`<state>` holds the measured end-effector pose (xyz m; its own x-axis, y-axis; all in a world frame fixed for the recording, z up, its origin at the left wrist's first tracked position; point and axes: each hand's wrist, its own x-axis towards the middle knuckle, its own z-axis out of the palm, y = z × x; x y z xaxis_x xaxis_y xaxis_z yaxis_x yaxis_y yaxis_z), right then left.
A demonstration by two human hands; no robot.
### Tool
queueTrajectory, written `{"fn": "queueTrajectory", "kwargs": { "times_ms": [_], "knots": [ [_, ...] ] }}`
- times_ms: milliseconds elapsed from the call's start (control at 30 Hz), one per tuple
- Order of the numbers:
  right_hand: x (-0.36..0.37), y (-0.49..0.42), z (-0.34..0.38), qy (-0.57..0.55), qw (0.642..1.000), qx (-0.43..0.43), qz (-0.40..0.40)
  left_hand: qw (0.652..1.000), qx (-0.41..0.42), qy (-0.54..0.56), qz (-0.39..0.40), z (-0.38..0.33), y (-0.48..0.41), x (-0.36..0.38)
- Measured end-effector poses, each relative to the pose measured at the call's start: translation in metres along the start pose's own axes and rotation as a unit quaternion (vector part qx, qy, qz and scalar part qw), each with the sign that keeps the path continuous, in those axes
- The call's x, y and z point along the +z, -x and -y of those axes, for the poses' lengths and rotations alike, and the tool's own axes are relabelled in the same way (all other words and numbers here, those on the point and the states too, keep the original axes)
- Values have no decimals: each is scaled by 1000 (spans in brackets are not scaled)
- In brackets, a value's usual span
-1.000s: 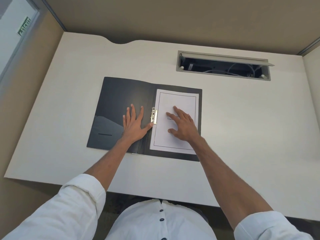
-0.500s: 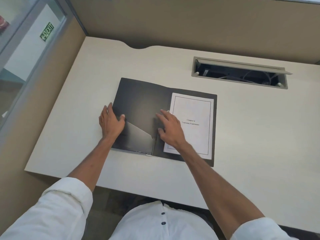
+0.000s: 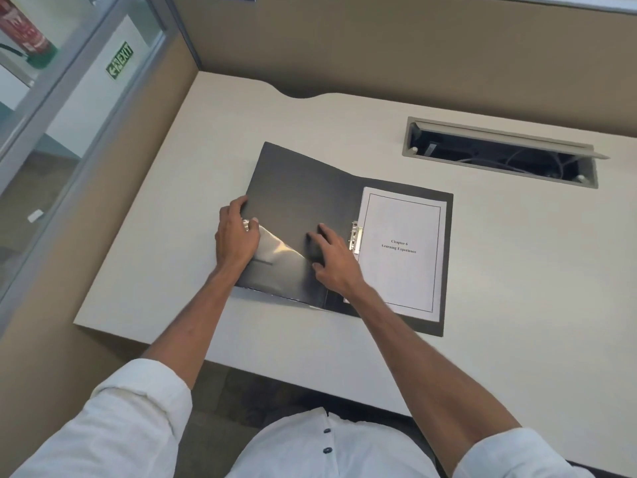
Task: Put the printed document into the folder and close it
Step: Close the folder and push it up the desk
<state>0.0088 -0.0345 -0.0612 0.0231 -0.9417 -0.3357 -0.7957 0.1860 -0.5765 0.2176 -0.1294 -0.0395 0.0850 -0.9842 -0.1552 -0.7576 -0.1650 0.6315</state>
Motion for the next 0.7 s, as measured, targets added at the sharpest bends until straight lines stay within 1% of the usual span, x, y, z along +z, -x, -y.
{"fn": "queueTrajectory", "kwargs": {
  "times_ms": [67,167,300,367,467,600,667,700],
  "knots": [
    [-9,0,1,-20,1000,5,12,1000,17,-2,-14,-9,4,-8],
    [-25,2,4,-87,996,0,11,998,45,6,-36,-27,15,-21],
    [-48,18,14,-200,979,-22,-40,994,106,20,-33,-62,32,-44],
    [-61,28,17,-251,965,-34,-67,989,142,29,-10,-82,41,-51],
    [-81,47,18,-317,941,-33,-109,975,197,86,59,-108,57,-51],
    [-109,74,3,-435,885,18,-166,951,244,142,124,-140,83,-24],
    [-124,88,-10,-473,862,40,-179,946,261,130,143,-152,98,-3],
    [-132,96,-19,-479,856,46,-187,944,275,108,149,-156,105,9]
  ]
}}
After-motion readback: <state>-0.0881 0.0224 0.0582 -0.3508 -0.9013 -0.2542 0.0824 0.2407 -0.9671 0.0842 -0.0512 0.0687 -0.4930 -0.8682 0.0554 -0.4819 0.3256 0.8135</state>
